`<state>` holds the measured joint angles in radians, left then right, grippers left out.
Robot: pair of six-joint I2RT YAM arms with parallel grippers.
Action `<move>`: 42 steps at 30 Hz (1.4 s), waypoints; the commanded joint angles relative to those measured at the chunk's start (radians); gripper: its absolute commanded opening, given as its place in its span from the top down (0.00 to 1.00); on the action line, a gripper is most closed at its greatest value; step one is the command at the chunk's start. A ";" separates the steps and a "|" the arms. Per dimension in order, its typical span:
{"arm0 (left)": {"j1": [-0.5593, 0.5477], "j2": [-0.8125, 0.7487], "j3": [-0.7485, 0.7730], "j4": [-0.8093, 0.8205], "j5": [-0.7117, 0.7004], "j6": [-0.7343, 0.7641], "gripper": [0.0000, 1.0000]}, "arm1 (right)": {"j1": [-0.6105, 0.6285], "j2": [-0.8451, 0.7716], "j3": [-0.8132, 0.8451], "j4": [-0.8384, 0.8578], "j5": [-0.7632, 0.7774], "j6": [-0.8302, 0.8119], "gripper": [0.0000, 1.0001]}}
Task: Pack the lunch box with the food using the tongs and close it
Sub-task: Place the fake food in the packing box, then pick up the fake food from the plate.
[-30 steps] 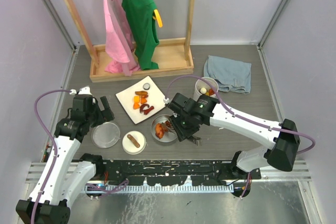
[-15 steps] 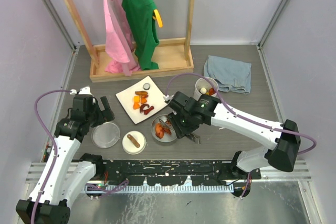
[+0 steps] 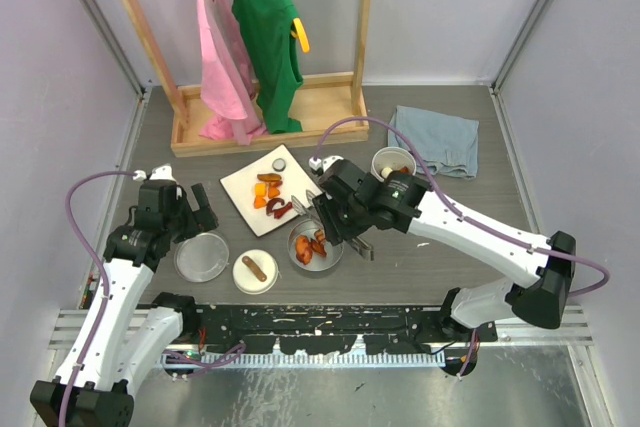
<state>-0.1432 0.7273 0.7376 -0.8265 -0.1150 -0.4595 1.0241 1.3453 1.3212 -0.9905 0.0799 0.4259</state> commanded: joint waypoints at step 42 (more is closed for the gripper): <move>0.004 -0.011 0.002 0.044 -0.004 0.005 0.02 | -0.028 0.515 0.358 -0.024 0.042 -0.036 0.47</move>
<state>-0.1432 0.7269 0.7376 -0.8261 -0.1154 -0.4595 0.9974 1.8606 1.6218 -0.9707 0.0601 0.3908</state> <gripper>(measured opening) 0.983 0.530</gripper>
